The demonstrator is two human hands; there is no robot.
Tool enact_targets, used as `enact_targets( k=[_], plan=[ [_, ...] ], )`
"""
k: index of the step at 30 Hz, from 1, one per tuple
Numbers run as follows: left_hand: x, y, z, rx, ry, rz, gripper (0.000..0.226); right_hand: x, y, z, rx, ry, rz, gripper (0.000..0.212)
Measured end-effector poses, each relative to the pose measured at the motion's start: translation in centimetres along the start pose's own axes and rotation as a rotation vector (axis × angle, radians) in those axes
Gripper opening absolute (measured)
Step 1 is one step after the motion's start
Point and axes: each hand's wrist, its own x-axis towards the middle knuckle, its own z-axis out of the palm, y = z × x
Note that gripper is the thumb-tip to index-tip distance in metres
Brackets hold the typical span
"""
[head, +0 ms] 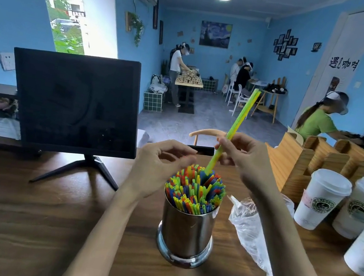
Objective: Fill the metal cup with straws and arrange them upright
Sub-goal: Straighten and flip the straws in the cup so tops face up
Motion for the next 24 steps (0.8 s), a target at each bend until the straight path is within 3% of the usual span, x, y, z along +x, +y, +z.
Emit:
enact_targets(
  k=[2, 5, 8, 11, 15, 21, 24],
  plan=[
    [1.0, -1.2, 0.3, 0.034, 0.085, -0.049, 0.006, 0.1, 1.3, 0.0, -0.276, -0.043, -0.019, 0.011],
    [2.2, -2.3, 0.6, 0.103, 0.079, -0.108, 0.009, -0.8, 3.0, 0.5, -0.566, -0.1, 0.005, 0.056],
    [2.9, -3.2, 1.1, 0.224, -0.021, -0.178, 0.012, -1.7, 3.4, 0.8, -0.618, -0.104, -0.095, 0.115],
    [3.2, -4.1, 1.5, 0.243, -0.098, -0.261, 0.019, -1.6, 3.1, 0.4, -0.647, -0.106, -0.126, 0.133],
    [3.3, -4.5, 1.8, 0.302, -0.093, -0.228, 0.019, -1.3, 3.1, 0.5, -0.681, -0.118, -0.121, 0.117],
    [3.6, -4.6, 1.7, 0.382, -0.061, -0.197, 0.016, -1.4, 3.7, 1.4, -0.723, -0.048, -0.208, 0.033],
    [3.8, -4.8, 1.6, 0.368, -0.099, -0.206, 0.015, -1.5, 4.0, 1.6, -0.722, -0.056, -0.19, 0.013]
  ],
)
